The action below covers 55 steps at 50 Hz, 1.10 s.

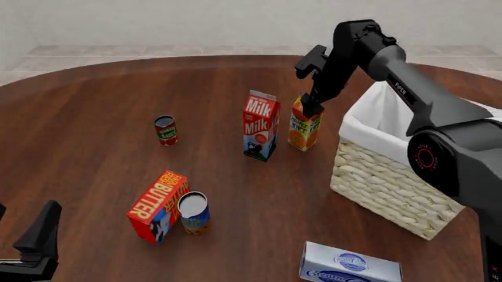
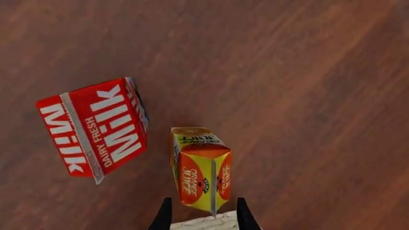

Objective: Pick up the orange juice, and put it in the basket.

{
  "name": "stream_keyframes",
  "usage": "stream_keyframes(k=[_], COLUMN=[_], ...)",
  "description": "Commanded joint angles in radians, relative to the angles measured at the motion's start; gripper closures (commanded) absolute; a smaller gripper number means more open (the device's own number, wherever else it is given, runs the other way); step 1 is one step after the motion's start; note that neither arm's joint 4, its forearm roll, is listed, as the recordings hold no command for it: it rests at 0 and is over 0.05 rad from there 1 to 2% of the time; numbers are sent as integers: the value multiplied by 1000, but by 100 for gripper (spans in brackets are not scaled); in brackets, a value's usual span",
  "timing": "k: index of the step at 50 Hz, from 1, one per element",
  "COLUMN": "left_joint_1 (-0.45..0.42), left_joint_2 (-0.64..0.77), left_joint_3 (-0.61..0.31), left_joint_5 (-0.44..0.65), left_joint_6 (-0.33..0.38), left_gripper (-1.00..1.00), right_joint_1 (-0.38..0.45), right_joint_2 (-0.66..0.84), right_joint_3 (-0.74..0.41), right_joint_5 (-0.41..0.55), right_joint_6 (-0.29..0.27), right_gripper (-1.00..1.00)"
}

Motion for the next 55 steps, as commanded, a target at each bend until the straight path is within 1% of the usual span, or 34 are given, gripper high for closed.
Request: stream_keyframes(k=[1,9,16,20,26,36,42,44,48,50,52,54,55], left_joint_1=[0,0,0,0,0,0,0,0,0,0,0,0,0], left_joint_2=[0,0,0,0,0,0,0,0,0,0,0,0,0], left_joint_3=[0,0,0,0,0,0,0,0,0,0,0,0,0], left_joint_5=[0,0,0,0,0,0,0,0,0,0,0,0,0], left_joint_6=[0,0,0,0,0,0,0,0,0,0,0,0,0], left_gripper=[-100,-100,-100,-100,-100,-100,-100,-100,-100,-100,-100,-100,-100], right_joint_1=[-8,-24,-17,-19,-16,-20,-29,-19,-16,-17,-9,-9,-7], right_joint_2=[23,48,65,79,84,102,115,113,117,118,111,111,112], right_joint_3=[2,-23,-31,-38,-40,-43,-75,-87,-98,-97,-81,-81,-93], right_joint_5=[0,0,0,0,0,0,0,0,0,0,0,0,0], right_joint_6=[-9,-20,-20,-30,-27,-40,-63,-88,-101,-96,-112,-112,-132], right_gripper=[-100,-100,-100,-100,-100,-100,-100,-100,-100,-100,-100,-100,-100])
